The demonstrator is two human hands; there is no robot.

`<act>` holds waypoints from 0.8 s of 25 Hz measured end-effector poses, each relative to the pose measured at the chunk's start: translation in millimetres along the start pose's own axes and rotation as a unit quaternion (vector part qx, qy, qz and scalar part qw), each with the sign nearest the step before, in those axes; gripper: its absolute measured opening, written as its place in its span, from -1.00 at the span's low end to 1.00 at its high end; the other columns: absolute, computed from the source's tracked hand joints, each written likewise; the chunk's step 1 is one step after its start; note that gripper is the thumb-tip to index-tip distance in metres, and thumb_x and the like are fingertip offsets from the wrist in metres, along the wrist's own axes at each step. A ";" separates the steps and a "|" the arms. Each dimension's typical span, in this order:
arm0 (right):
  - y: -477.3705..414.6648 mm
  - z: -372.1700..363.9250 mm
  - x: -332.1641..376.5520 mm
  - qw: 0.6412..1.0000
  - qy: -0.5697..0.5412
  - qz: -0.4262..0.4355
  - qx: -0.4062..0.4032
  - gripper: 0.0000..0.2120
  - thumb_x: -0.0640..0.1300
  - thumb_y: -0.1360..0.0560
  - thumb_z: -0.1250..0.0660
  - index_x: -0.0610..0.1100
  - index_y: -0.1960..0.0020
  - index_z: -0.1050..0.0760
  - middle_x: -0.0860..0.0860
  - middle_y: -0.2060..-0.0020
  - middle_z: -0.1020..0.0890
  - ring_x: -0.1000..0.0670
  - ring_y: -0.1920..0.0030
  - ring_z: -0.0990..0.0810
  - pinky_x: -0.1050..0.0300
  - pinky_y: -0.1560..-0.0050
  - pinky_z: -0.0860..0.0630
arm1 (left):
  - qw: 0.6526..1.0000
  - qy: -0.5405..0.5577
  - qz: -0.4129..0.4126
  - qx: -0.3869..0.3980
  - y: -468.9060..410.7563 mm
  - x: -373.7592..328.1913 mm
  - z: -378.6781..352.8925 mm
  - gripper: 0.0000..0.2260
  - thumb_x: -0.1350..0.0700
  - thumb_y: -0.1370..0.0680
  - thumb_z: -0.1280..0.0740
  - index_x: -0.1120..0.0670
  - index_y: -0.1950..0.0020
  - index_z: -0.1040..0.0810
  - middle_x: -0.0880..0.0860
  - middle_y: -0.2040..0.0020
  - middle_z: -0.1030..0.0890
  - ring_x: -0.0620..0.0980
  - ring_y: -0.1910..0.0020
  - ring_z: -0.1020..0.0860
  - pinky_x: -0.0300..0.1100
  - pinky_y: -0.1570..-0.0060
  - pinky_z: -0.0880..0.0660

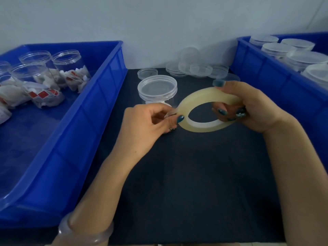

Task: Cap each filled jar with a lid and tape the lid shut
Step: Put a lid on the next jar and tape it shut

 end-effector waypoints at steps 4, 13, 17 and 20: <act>3.1 -23.4 3.8 0.992 0.011 0.009 0.127 -0.57 0.29 -0.46 -0.32 -0.07 0.24 -0.65 -0.03 0.55 -0.42 0.05 0.51 -0.35 0.26 0.36 -0.39 | 0.993 -0.025 -0.043 -0.104 6.0 -9.9 19.6 -0.86 -0.03 -0.38 -0.50 -0.14 0.09 -0.65 -0.19 0.23 -0.70 -0.24 0.25 -0.67 -0.41 0.21 -0.56; 2.6 -30.4 -1.9 0.985 0.048 -0.007 0.164 -0.65 0.07 -0.49 -0.18 -0.12 0.20 -0.64 -0.07 0.45 -0.58 0.03 0.46 -0.40 0.33 0.38 -0.38 | 0.995 0.087 0.025 -0.030 3.6 0.2 9.7 -0.68 -0.14 -0.38 -0.45 0.04 0.01 -0.67 -0.02 0.18 -0.73 -0.06 0.21 -0.71 -0.31 0.26 -0.60; 1.8 -28.9 -3.0 0.987 0.079 -0.016 0.137 -0.63 0.12 -0.50 -0.25 -0.14 0.23 -0.64 -0.07 0.50 -0.56 0.02 0.48 -0.35 0.28 0.40 -0.31 | 0.995 0.094 0.033 -0.027 2.5 5.7 10.2 -0.85 0.01 -0.41 -0.45 0.03 0.07 -0.68 -0.01 0.20 -0.73 -0.06 0.22 -0.71 -0.32 0.26 -0.60; 0.3 -24.6 -7.2 0.987 0.128 -0.048 0.084 -0.50 0.21 -0.54 -0.20 -0.14 0.29 -0.65 -0.06 0.57 -0.44 0.06 0.51 -0.31 0.27 0.38 -0.30 | 0.997 0.062 0.031 -0.027 2.8 7.1 9.8 -0.90 0.05 -0.45 -0.45 0.03 0.08 -0.68 -0.03 0.21 -0.73 -0.09 0.22 -0.71 -0.34 0.27 -0.58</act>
Point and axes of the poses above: each hand's wrist, its own y-axis away from the middle knuckle, its own z-axis out of the back of the hand, x = y × z, the point moved 9 cm from there along -y, towards the middle knuckle
